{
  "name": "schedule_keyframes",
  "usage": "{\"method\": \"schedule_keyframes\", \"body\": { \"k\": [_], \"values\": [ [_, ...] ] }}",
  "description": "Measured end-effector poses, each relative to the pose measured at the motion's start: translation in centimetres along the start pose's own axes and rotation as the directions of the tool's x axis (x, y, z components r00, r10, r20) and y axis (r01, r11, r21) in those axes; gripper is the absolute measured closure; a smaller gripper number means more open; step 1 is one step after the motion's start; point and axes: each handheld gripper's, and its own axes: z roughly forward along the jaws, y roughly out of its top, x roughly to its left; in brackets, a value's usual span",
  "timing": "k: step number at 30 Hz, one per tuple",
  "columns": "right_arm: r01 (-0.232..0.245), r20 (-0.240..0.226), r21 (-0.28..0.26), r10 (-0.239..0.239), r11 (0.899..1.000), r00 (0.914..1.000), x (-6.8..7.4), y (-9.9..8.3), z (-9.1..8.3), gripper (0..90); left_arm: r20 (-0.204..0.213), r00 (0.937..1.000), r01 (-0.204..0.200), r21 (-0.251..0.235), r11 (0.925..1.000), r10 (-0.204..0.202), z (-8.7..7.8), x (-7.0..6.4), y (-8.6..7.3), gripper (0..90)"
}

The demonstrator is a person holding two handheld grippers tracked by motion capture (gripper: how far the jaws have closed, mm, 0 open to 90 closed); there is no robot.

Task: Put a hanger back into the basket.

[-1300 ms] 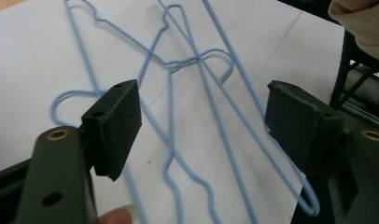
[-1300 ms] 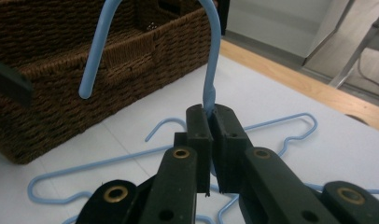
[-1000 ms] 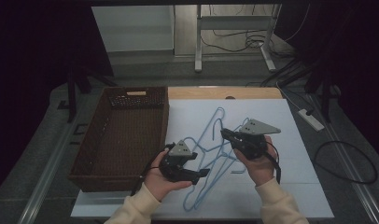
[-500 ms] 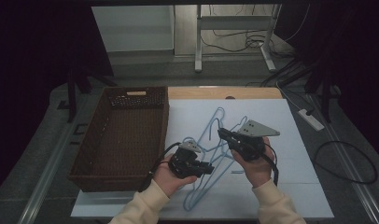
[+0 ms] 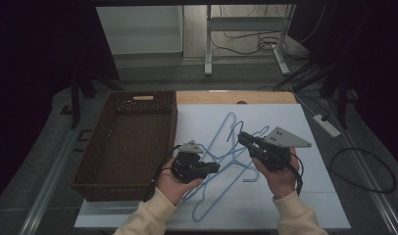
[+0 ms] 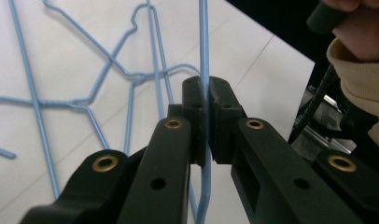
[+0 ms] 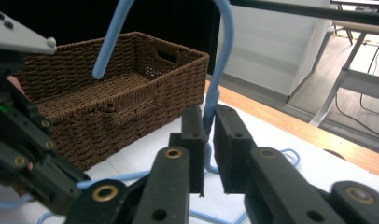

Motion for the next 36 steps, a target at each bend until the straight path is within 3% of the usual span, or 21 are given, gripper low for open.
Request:
{"method": "schedule_keyframes", "body": {
  "k": [5, 11, 15, 19, 21, 24, 27, 36],
  "values": [
    [0.000, -0.003, -0.022, 0.000, 1.000, 1.0000, -0.3, -0.3, -0.6, 67.2, 0.014, 0.9998, -0.013, -0.042, 0.9990, 0.013, -1.0, 0.3, 0.2, 86.7],
    [-0.008, -0.019, -0.029, 0.008, 1.000, 0.9998, -0.3, -0.9, -1.3, 49.6, -0.004, 0.9997, -0.024, -0.066, 0.9975, 0.024, -2.2, 0.3, 0.5, 86.7],
    [-0.019, -0.031, -0.004, 0.019, 1.000, 0.9993, -0.5, -2.0, -1.8, 45.3, -0.013, 0.9996, -0.024, -0.090, 0.9956, 0.023, -3.2, 0.5, 0.6, 86.7],
    [-0.090, -0.046, 0.036, 0.091, 0.995, 0.9947, -2.0, -4.1, -2.3, 41.5, -0.015, 0.9998, -0.016, -0.122, 0.9924, 0.014, -4.3, 0.6, 0.7, 86.6],
    [-0.105, -0.042, 0.053, 0.107, 0.993, 0.9934, -2.6, -4.9, -2.4, 39.0, -0.021, 0.9996, -0.019, -0.135, 0.9907, 0.017, -4.8, 0.6, 0.8, 86.6],
    [-0.135, -0.073, 0.072, 0.140, 0.988, 0.9875, -3.5, -5.9, -2.7, 36.9, -0.029, 0.9994, -0.022, -0.155, 0.9876, 0.018, -5.7, 0.7, 1.0, 86.6],
    [-0.157, -0.064, 0.085, 0.163, 0.984, 0.9845, -4.2, -7.0, -3.2, 35.8, -0.041, 0.9988, -0.032, -0.174, 0.9842, 0.025, -6.8, 0.8, 1.2, 86.6],
    [-0.158, -0.039, 0.126, 0.164, 0.979, 0.9857, -4.7, -8.5, -3.6, 31.9, -0.067, 0.9977, -0.026, -0.213, 0.9767, 0.012, -9.2, 1.6, 1.2, 86.6]
  ]
}}
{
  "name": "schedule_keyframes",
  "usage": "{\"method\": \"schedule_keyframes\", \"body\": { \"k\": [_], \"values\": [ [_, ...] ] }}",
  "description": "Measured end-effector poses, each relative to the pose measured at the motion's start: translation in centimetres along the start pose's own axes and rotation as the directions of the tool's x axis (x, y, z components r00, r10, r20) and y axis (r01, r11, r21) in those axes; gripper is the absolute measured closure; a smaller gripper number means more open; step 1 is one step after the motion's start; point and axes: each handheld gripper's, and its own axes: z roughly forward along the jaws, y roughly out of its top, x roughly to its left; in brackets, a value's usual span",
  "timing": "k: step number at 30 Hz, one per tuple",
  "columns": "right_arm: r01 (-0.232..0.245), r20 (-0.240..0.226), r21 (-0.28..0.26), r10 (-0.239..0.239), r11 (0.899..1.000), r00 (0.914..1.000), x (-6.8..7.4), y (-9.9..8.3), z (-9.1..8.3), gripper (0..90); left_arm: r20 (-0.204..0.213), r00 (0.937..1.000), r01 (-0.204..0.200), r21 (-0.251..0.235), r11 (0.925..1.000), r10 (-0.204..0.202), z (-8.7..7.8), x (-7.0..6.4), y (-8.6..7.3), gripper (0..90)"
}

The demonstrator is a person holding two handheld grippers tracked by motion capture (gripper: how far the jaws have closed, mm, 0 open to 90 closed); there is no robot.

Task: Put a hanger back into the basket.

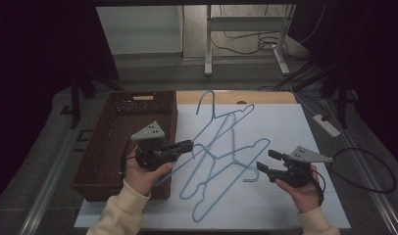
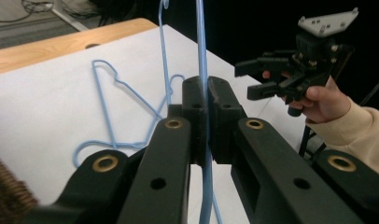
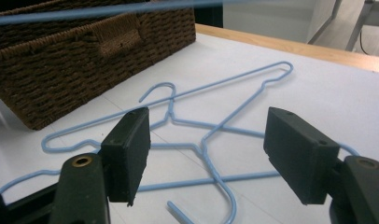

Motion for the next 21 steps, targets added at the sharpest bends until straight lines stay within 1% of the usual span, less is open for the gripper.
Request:
{"method": "schedule_keyframes", "body": {
  "k": [3, 5, 8, 9, 10, 12, 13, 14, 17, 19, 20, 21],
  "values": [
    [0.012, 0.012, 0.023, -0.012, 1.000, 0.9998, -0.2, -0.5, 0.1, 30.5, -0.007, 1.0000, 0.006, -0.019, 0.9998, -0.006, -1.0, 0.4, 0.1, 86.6],
    [0.017, 0.000, 0.036, -0.017, 0.999, 0.9999, -0.3, -0.6, 0.1, 30.3, -0.010, 0.9998, 0.015, -0.030, 0.9995, -0.015, -1.4, 0.7, 0.1, 86.6],
    [0.019, 0.000, 0.043, -0.019, 0.999, 0.9998, -0.4, -0.8, 0.2, 29.7, -0.011, 0.9997, 0.020, -0.043, 0.9989, -0.021, -2.0, 1.0, 0.2, 86.6],
    [0.017, 0.003, 0.043, -0.017, 0.999, 0.9999, -0.4, -0.9, 0.1, 29.7, -0.019, 0.9996, 0.022, -0.053, 0.9984, -0.023, -2.4, 1.1, 0.3, 86.6],
    [0.017, 0.003, 0.043, -0.017, 0.999, 0.9999, -0.4, -0.9, 0.1, 29.7, -0.019, 0.9996, 0.022, -0.053, 0.9984, -0.023, -2.4, 1.1, 0.3, 86.6],
    [0.008, 0.006, 0.049, -0.009, 0.999, 0.9999, -0.6, -1.1, 0.1, 29.7, -0.026, 0.9994, 0.019, -0.062, 0.9979, -0.021, -3.0, 1.3, 0.4, 86.6],
    [0.010, 0.001, 0.056, -0.010, 0.998, 1.0000, -0.7, -1.3, 0.1, 29.7, -0.033, 0.9993, 0.017, -0.068, 0.9975, -0.019, -3.4, 1.5, 0.4, 86.6],
    [0.010, 0.001, 0.056, -0.010, 0.998, 1.0000, -0.7, -1.3, 0.1, 29.7, -0.033, 0.9993, 0.017, -0.068, 0.9975, -0.019, -3.4, 1.5, 0.4, 86.6],
    [0.008, -0.009, 0.057, -0.007, 0.998, 0.9999, -0.8, -1.3, 0.1, 29.8, -0.046, 0.9986, 0.021, -0.077, 0.9968, -0.024, -4.3, 2.0, 0.5, 86.6],
    [0.015, -0.009, 0.066, -0.015, 0.998, 0.9999, -0.8, -1.4, 0.2, 29.7, -0.064, 0.9974, 0.026, -0.091, 0.9955, -0.031, -5.2, 2.4, 0.5, 86.7],
    [0.015, -0.009, 0.066, -0.015, 0.998, 0.9999, -0.8, -1.4, 0.2, 29.7, -0.064, 0.9974, 0.026, -0.091, 0.9955, -0.031, -5.2, 2.4, 0.5, 86.6],
    [0.017, -0.005, 0.069, -0.017, 0.997, 0.9998, -0.8, -1.4, 0.2, 29.8, -0.072, 0.9968, 0.028, -0.096, 0.9950, -0.035, -5.6, 2.6, 0.5, 86.6]
  ]
}}
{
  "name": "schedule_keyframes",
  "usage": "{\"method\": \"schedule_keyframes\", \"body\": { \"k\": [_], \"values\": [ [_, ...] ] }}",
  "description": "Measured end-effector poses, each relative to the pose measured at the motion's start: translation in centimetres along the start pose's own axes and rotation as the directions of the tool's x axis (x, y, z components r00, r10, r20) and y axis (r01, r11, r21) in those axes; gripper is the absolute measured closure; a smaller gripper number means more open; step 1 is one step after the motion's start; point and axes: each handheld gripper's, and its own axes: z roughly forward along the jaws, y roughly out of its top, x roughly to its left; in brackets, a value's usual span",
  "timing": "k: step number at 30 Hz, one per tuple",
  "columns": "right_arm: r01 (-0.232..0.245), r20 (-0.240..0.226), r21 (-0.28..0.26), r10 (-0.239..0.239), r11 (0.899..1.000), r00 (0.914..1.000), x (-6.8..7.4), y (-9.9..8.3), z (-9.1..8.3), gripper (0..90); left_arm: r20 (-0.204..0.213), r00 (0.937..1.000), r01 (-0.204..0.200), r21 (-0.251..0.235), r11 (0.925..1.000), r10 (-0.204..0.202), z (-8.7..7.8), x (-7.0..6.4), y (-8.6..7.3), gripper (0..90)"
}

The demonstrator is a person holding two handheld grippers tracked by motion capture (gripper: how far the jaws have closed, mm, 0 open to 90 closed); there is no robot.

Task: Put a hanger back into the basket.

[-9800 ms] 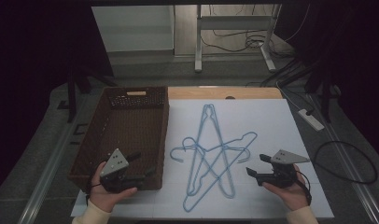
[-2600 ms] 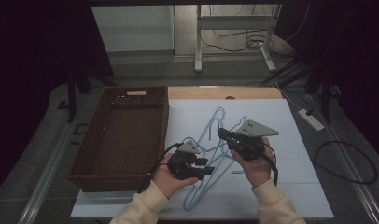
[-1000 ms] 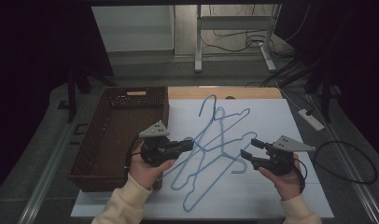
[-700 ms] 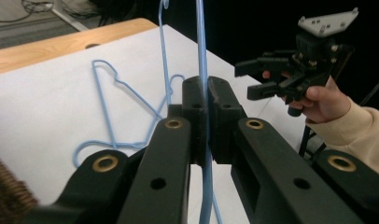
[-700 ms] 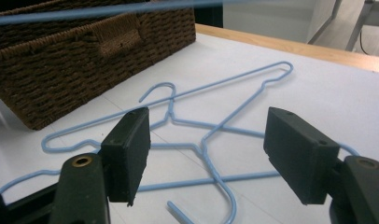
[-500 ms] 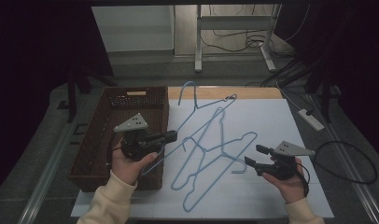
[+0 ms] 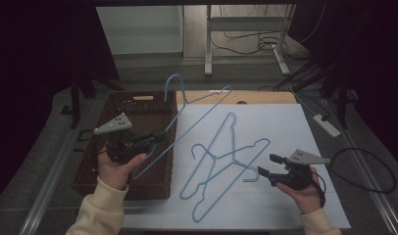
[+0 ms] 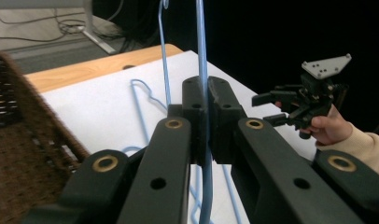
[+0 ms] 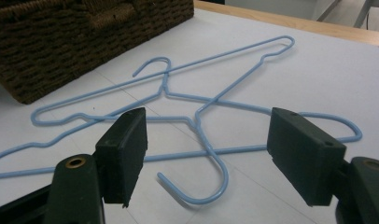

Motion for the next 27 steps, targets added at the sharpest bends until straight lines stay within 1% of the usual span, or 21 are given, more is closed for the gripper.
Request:
{"method": "schedule_keyframes", "body": {
  "k": [2, 8, 10, 12, 13, 15, 16, 17, 21, 22, 23, 24, 25, 27],
  "values": [
    [0.009, 0.011, 0.011, -0.009, 1.000, 0.9999, 0.0, -0.1, 0.1, 29.9, -0.013, 0.9999, 0.004, -0.005, 1.0000, -0.004, -0.5, 0.4, 0.0, 86.7],
    [0.013, 0.022, 0.020, -0.014, 1.000, 0.9997, 0.0, -0.3, 0.5, 29.9, -0.052, 0.9985, 0.016, -0.014, 0.9998, -0.017, -1.7, 1.3, -0.1, 86.7],
    [0.012, 0.023, 0.018, -0.012, 1.000, 0.9997, 0.0, -0.3, 0.5, 29.9, -0.059, 0.9980, 0.023, -0.020, 0.9995, -0.024, -2.0, 1.6, -0.2, 86.6],
    [0.008, 0.029, 0.017, -0.009, 1.000, 0.9995, -0.1, -0.3, 0.5, 30.0, -0.074, 0.9969, 0.025, -0.025, 0.9994, -0.027, -2.6, 2.0, -0.3, 86.6],
    [0.008, 0.029, 0.017, -0.009, 1.000, 0.9995, -0.1, -0.3, 0.5, 30.0, -0.074, 0.9969, 0.025, -0.025, 0.9994, -0.027, -2.6, 2.0, -0.3, 86.7],
    [0.006, 0.035, 0.020, -0.007, 1.000, 0.9994, -0.2, -0.4, 0.4, 30.0, -0.085, 0.9960, 0.027, -0.027, 0.9993, -0.029, -3.0, 2.4, -0.4, 86.6],
    [0.005, 0.036, 0.020, -0.006, 1.000, 0.9993, -0.3, -0.4, 0.5, 30.0, -0.097, 0.9947, 0.030, -0.026, 0.9992, -0.032, -3.5, 2.9, -0.5, 86.7],
    [0.005, 0.036, 0.020, -0.006, 1.000, 0.9993, -0.3, -0.4, 0.5, 30.0, -0.097, 0.9947, 0.030, -0.026, 0.9992, -0.032, -3.5, 2.9, -0.5, 86.7],
    [0.007, 0.039, 0.031, -0.009, 0.999, 0.9992, -0.3, -0.5, 0.7, 30.0, -0.127, 0.9904, 0.049, -0.031, 0.9983, -0.053, -4.3, 3.9, -0.9, 86.6],
    [0.015, 0.042, 0.035, -0.017, 0.999, 0.9990, -0.3, -0.5, 0.8, 30.0, -0.141, 0.9881, 0.057, -0.031, 0.9979, -0.061, -4.7, 4.5, -1.2, 86.6],
    [0.015, 0.042, 0.035, -0.017, 0.999, 0.9990, -0.3, -0.5, 0.8, 30.0, -0.141, 0.9881, 0.057, -0.031, 0.9979, -0.061, -4.7, 4.5, -1.2, 86.7],
    [0.020, 0.042, 0.040, -0.022, 0.999, 0.9989, -0.3, -0.5, 0.8, 30.0, -0.154, 0.9857, 0.065, -0.031, 0.9974, -0.069, -5.1, 5.1, -1.5, 86.6],
    [0.019, 0.041, 0.038, -0.021, 0.999, 0.9989, -0.3, -0.5, 0.8, 30.0, -0.154, 0.9857, 0.065, -0.031, 0.9974, -0.069, -5.1, 5.1, -1.5, 86.7],
    [0.019, 0.043, 0.041, -0.021, 0.999, 0.9989, -0.3, -0.5, 0.8, 30.0, -0.170, 0.9821, 0.077, -0.032, 0.9965, -0.081, -5.5, 5.8, -1.9, 86.6]
  ]
}}
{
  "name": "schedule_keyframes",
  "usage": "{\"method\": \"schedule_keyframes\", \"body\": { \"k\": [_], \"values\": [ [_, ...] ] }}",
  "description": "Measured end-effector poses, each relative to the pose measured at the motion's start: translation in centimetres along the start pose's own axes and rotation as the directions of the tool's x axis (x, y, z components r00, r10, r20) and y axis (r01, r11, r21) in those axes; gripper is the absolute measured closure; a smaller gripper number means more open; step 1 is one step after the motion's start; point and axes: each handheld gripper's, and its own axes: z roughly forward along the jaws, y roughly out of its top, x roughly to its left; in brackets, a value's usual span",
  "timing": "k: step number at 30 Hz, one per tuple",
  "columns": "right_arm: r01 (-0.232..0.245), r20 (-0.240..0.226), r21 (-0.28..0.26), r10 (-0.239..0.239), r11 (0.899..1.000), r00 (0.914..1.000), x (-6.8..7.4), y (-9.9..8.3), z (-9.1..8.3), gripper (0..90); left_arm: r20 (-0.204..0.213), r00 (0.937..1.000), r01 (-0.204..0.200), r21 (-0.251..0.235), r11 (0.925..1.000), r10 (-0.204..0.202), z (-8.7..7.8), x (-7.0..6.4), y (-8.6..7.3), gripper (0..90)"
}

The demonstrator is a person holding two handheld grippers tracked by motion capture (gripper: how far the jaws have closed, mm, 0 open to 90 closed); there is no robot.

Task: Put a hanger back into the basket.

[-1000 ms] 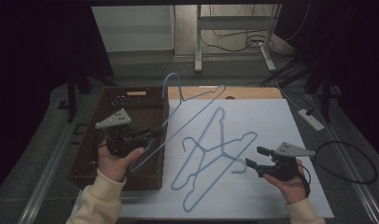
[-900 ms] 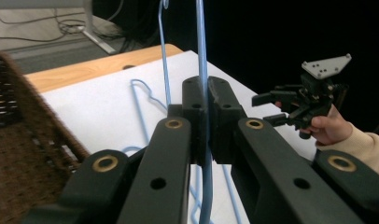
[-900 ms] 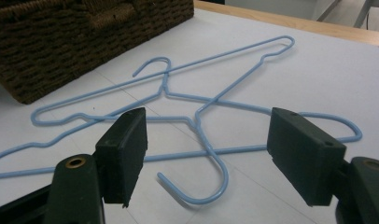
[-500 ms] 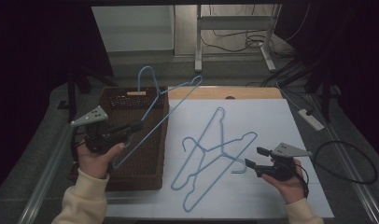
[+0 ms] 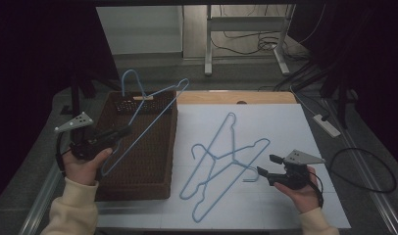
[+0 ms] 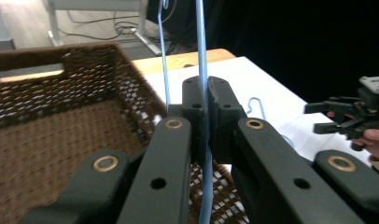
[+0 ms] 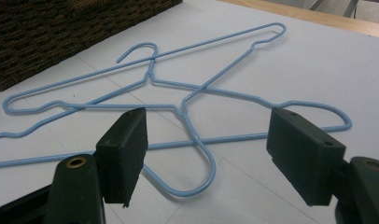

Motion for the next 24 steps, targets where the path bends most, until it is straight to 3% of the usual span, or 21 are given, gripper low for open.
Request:
{"method": "schedule_keyframes", "body": {
  "k": [9, 16, 24],
  "values": [
    [-0.002, -0.003, 0.016, 0.002, 1.000, 1.0000, 0.1, -0.1, 0.3, 31.0, -0.058, 0.9983, 0.009, 0.035, 0.9994, -0.007, -1.4, 3.1, -1.6, 86.7],
    [-0.005, 0.001, 0.019, 0.005, 1.000, 1.0000, 0.0, -0.1, 0.3, 31.1, -0.061, 0.9982, 0.008, 0.073, 0.9973, -0.004, -1.4, 4.0, -2.3, 86.7],
    [-0.007, 0.002, 0.019, 0.007, 1.000, 1.0000, 0.0, -0.1, 0.3, 31.0, -0.071, 0.9974, 0.018, 0.138, 0.9903, -0.008, -0.3, 5.2, -2.6, 86.6]
  ]
}}
